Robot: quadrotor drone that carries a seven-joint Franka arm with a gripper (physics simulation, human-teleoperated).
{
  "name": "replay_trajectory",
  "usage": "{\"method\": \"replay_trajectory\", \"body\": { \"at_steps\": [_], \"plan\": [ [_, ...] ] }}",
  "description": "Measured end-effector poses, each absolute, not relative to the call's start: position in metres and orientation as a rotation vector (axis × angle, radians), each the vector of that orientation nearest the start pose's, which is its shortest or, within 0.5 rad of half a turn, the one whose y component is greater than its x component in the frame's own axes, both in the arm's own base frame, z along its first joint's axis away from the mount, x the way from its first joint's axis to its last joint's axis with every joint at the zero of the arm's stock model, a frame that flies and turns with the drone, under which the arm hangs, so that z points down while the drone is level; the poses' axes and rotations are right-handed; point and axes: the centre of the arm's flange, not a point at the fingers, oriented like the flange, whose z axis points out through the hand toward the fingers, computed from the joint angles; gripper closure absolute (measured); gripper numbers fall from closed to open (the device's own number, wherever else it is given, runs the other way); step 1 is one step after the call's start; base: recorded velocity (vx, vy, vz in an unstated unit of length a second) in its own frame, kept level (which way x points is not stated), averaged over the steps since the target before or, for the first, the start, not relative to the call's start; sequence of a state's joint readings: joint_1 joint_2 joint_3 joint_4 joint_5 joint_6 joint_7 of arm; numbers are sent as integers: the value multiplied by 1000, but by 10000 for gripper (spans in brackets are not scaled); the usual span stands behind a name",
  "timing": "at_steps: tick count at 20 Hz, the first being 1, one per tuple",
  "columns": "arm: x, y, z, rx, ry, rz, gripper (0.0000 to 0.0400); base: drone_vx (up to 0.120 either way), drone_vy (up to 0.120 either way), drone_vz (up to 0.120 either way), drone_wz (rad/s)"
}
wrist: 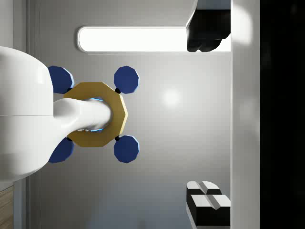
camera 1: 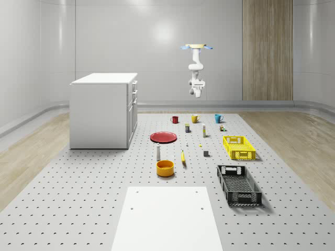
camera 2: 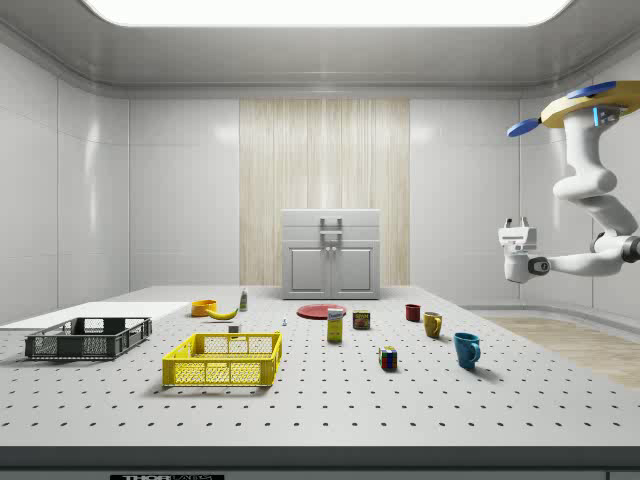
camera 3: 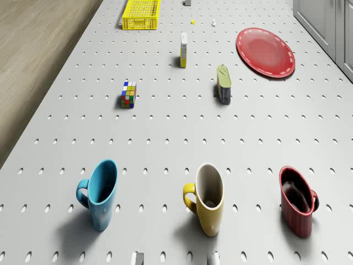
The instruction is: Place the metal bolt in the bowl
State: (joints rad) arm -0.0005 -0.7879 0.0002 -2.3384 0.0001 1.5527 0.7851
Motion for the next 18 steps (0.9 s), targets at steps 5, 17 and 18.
{"method": "replay_trajectory", "body": {
  "at_steps": [5, 17, 18],
  "plan": [
    [301, 0, 634, -2900, 1201, -9, 0, 72, -96, 0, 0],
    [304, 0, 685, -2897, 1200, -23, 0, 120, -120, 0, 0],
    [304, 0, 686, -2897, 1200, -24, 0, 120, -120, 0, 0]
  ]
}}
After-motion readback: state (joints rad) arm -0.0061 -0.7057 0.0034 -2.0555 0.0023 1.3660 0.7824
